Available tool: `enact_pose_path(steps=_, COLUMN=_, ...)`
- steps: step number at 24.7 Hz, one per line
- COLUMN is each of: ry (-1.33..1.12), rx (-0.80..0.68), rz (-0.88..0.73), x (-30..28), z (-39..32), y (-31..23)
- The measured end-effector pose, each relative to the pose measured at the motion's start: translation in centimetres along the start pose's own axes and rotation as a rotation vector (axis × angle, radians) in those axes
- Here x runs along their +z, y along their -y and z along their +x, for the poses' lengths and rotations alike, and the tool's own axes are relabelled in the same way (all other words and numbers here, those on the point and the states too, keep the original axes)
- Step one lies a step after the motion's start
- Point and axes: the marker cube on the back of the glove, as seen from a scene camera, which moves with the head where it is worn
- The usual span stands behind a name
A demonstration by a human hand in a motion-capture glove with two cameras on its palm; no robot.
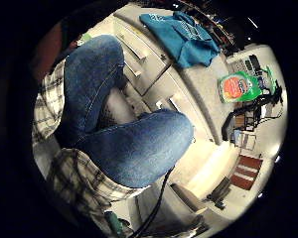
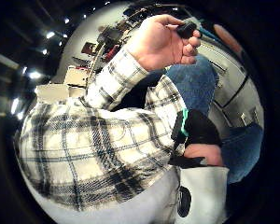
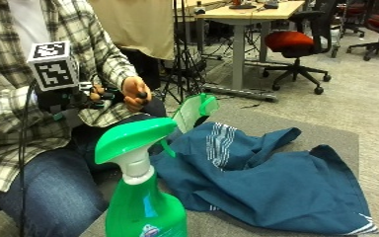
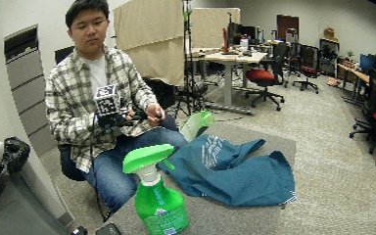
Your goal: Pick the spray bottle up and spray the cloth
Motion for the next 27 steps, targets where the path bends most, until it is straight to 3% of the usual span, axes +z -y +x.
enact_pose_path(steps=19, ry=0.014, rx=0.052, rz=-0.007, x=0.2, z=0.7, y=0.1)
enact_pose_path(steps=27, ry=0.007, rx=0.259, rz=0.034, x=-0.6, z=5.2, y=-0.9)
